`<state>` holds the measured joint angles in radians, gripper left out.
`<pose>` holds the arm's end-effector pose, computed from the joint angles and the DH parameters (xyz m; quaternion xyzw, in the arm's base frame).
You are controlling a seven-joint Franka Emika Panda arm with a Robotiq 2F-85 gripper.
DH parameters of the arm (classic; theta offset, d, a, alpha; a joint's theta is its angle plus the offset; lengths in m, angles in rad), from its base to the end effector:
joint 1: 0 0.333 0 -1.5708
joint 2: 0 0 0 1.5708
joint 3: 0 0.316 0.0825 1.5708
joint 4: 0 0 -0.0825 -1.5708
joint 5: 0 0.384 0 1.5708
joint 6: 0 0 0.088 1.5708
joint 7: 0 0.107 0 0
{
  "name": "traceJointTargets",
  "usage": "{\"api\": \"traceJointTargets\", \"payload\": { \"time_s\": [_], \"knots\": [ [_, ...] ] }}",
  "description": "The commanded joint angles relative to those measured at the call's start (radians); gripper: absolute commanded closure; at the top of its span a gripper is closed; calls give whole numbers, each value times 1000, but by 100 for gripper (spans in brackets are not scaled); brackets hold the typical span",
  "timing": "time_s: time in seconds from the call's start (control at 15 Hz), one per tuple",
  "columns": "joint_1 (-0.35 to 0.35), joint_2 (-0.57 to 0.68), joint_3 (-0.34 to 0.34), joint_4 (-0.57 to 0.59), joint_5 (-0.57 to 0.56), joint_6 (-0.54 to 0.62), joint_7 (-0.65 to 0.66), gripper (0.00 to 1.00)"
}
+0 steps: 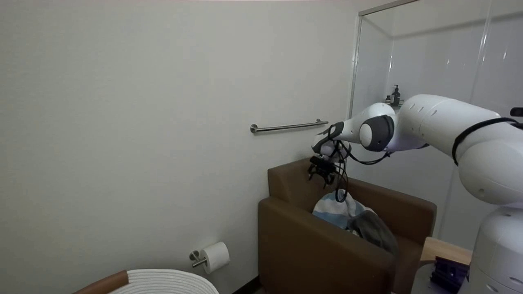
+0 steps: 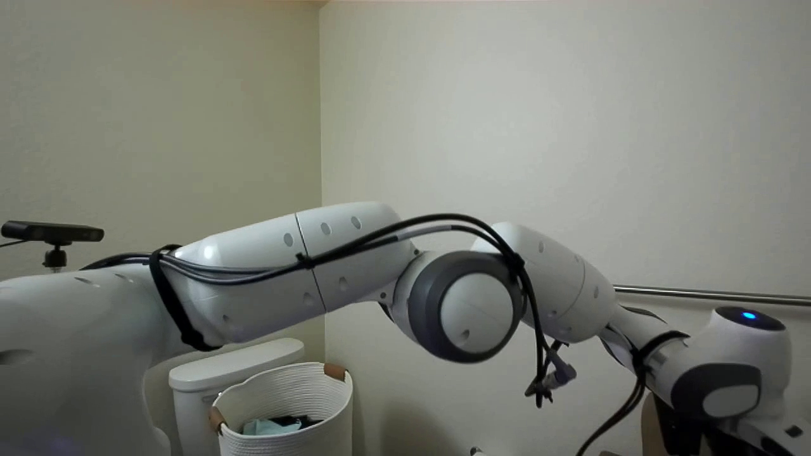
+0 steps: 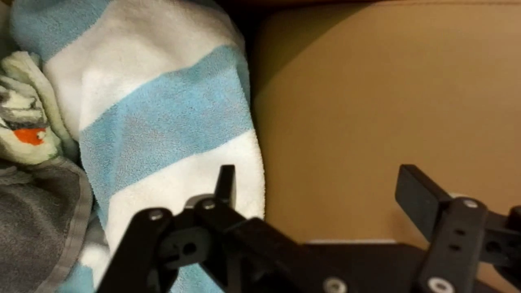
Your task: Move the object from the basket to the couch and move the towel from the couch to the basket
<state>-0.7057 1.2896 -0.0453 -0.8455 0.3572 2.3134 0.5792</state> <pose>0.6016 -0.5294 0.1172 -0.7192 0.6784 -0.0982 0.1132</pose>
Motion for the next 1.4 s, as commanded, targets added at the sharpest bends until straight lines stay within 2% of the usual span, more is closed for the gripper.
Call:
{"api": "traceJointTargets", "payload": {
  "time_s": [0.0, 0.27, 0.33, 0.6, 0.73, 0.93, 1.07, 1.13, 1.33],
  "knots": [
    [81, -192, -53, -234, -34, 2, 36, 0],
    [191, -314, -139, -388, -69, -14, 97, 0],
    [207, -345, -149, -430, -80, -61, 90, 0],
    [244, -425, -175, -612, -111, -180, 25, 0],
    [253, -464, -188, -712, -122, -198, 20, 0],
    [262, -516, -212, -855, -89, -131, -70, 0],
    [266, -546, -230, -951, -71, -33, -106, 0],
    [257, -536, -231, -967, -41, 55, -114, 0],
    [165, -462, -179, -934, 82, 187, -205, 0]
  ]
}}
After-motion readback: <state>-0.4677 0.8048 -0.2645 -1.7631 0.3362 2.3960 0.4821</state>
